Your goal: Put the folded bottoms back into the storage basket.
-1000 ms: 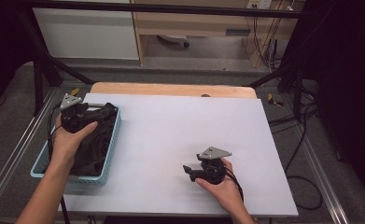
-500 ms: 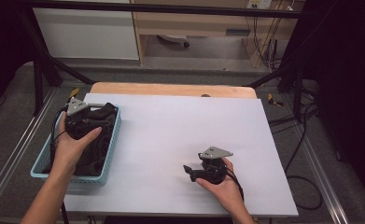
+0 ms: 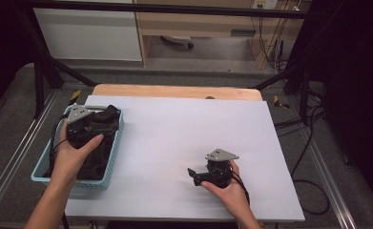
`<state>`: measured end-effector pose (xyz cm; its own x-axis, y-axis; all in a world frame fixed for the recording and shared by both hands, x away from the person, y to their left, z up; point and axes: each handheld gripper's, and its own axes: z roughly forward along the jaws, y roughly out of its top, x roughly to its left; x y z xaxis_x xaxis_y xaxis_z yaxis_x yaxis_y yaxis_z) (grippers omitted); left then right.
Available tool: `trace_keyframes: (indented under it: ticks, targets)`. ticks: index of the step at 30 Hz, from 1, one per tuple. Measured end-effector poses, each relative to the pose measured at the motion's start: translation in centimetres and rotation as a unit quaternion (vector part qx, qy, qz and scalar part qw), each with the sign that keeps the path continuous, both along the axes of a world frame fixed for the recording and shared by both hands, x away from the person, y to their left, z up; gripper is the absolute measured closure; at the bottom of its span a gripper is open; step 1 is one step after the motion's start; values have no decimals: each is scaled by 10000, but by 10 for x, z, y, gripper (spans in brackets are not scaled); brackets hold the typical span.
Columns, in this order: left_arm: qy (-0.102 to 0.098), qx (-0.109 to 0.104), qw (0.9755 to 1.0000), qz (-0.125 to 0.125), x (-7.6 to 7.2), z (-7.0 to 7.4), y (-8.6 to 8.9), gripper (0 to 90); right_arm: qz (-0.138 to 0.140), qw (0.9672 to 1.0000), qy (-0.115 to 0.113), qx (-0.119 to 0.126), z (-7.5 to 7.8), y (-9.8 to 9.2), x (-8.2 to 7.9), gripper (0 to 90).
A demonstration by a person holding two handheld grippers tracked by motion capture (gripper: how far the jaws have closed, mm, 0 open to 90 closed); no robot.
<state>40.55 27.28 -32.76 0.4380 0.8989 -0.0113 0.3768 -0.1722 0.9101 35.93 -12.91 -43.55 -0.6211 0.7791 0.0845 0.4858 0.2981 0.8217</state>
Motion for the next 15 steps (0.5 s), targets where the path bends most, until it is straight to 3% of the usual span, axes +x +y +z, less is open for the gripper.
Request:
trace_keyframes:
  ticks: [8, 15]
  targets:
    - [35, -41, 9999, -137, -13, -1, -6, 32, -15, 9999, -157, 63, 0, 2, -2, 82]
    - [68, -34, 9996, -254, -20, -2, -9, 32, -14, 9999, -164, 55, 0, 1, -2, 80]
